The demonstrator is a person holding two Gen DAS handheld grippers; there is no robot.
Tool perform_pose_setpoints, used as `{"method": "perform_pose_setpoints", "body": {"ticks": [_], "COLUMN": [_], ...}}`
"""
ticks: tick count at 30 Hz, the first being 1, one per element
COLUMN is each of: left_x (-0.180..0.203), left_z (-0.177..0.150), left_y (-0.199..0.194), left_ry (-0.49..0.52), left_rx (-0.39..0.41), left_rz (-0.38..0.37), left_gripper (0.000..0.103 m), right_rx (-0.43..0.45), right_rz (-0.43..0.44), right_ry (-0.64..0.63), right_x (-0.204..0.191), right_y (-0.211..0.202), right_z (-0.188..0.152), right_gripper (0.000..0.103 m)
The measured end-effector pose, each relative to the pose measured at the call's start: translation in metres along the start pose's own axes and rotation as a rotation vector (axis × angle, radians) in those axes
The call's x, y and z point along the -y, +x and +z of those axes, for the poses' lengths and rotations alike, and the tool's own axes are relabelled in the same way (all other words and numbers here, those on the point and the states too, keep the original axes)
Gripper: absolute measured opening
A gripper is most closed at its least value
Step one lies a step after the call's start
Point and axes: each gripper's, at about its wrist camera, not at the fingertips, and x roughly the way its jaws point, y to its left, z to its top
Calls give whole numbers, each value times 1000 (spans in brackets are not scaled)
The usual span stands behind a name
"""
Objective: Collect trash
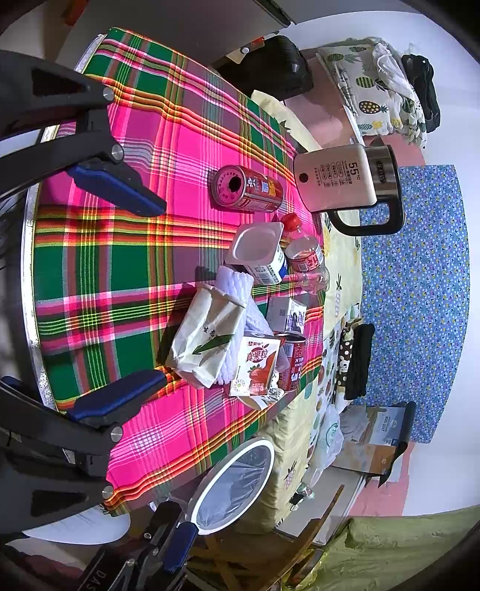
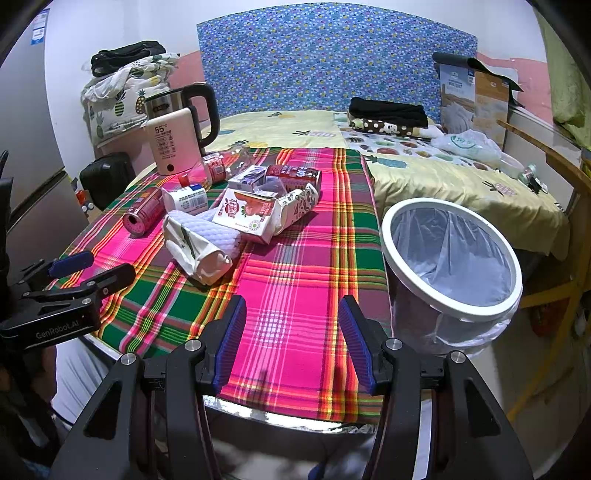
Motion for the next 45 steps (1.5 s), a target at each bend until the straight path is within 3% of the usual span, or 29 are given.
{"method": "perform_pose_setpoints", "body": {"ticks": [45], "left_x": [-4], "left_z": [-3], "left_y": [-3], "left_ry": [1], "left_rx": [-5], "left_rz": [3], "left_gripper": [86], "right_rx": [2], "right_rz": [23], "right_ry": [5], "right_x": [-4], "right_y": [0], "right_z": [0], "right_gripper": [54]}}
